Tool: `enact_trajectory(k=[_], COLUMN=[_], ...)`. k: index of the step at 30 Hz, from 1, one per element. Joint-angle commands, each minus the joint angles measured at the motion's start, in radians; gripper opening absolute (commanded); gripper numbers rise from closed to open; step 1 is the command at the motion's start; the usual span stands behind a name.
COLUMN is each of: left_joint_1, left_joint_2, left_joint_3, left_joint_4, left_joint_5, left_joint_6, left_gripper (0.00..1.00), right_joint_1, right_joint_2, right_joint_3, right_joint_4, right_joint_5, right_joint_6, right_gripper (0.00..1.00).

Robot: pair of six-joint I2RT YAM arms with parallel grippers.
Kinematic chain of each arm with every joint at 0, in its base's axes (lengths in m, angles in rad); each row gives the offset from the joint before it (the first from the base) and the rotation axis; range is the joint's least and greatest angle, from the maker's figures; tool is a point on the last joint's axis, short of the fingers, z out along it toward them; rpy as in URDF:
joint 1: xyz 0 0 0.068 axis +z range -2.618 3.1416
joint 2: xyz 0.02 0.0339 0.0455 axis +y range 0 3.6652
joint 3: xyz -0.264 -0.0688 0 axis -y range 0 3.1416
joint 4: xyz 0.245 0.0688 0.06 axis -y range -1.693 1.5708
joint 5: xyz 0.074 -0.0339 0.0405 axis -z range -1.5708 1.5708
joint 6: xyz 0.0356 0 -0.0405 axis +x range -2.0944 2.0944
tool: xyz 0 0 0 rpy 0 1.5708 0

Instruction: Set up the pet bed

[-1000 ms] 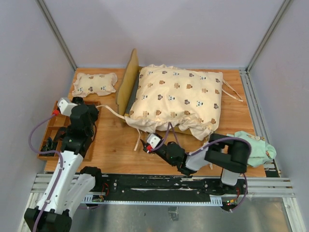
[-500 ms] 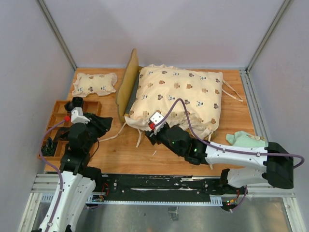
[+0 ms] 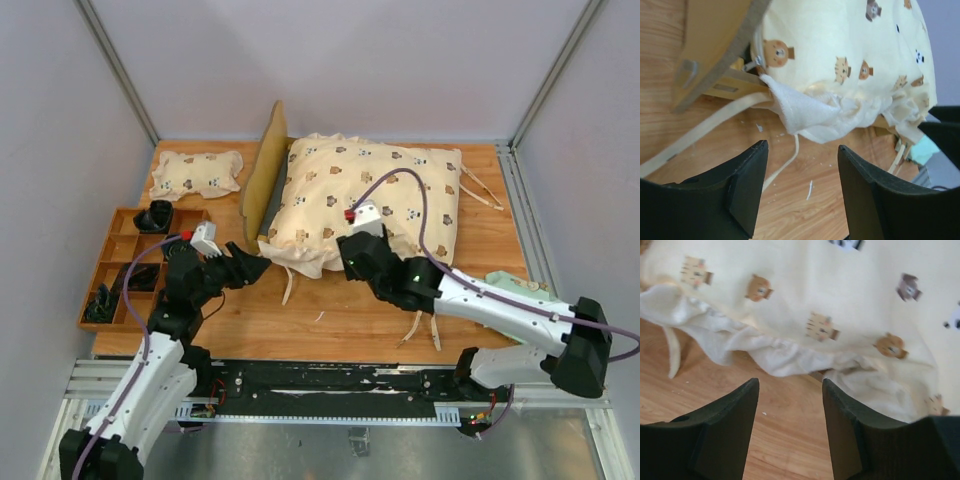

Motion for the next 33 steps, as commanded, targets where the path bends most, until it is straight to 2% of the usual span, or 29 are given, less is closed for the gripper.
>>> enact_trajectory(k=[1,7,9,11,13,16,18,20,23,28,30,33], left_joint_1=[-0.093,-0.19,-0.192,-0.195,-0.194,-0.195,-0.195,-0.195,-0.195,-0.194,-0.195,-0.194], left_joint_2=[0.053,0.177,0.19,0.203,0.228,0.286,0.318,0.332,0.317,0.265,0.259,0.265], left_joint_3=[-0.035,-0.038,-0.039,-0.039,-0.038,-0.023,-0.012,0.002,0.004,-0.021,-0.026,-0.019], left_joint_4=[0.211,0.27,0.291,0.309,0.323,0.341,0.359,0.358,0.357,0.357,0.359,0.358], left_joint_5=[0.017,-0.104,-0.117,-0.145,-0.177,-0.181,-0.173,-0.172,-0.204,-0.293,-0.305,-0.306], left_joint_6=[-0.054,-0.047,-0.046,-0.041,-0.038,-0.03,-0.021,-0.004,0.01,0.017,0.017,0.024], left_gripper=[0.63,0.66,0.66,0.66,0.66,0.63,0.57,0.48,0.27,0.04,0.0,0.0], right_joint_1=[-0.09,-0.156,-0.156,-0.156,-0.157,-0.158,-0.156,-0.156,-0.156,-0.157,-0.158,-0.16], right_joint_2=[-0.119,-0.212,-0.23,-0.256,-0.282,-0.298,-0.288,-0.261,-0.21,-0.092,-0.062,-0.032], right_joint_3=[-0.04,-0.043,-0.061,-0.1,-0.154,-0.197,-0.196,-0.18,-0.164,-0.126,-0.12,-0.116], right_joint_4=[-0.288,-0.707,-0.764,-0.735,-0.577,-0.319,-0.229,-0.22,-0.205,-0.237,-0.231,-0.188], right_joint_5=[0.09,0.111,0.088,0.07,0.052,-0.028,-0.081,-0.083,-0.05,0.047,0.073,0.111], right_joint_6=[0.316,0.837,0.946,1.019,0.998,0.806,0.696,0.671,0.656,0.689,0.692,0.637], right_gripper=[0.54,0.54,0.56,0.57,0.57,0.52,0.48,0.47,0.48,0.5,0.5,0.45])
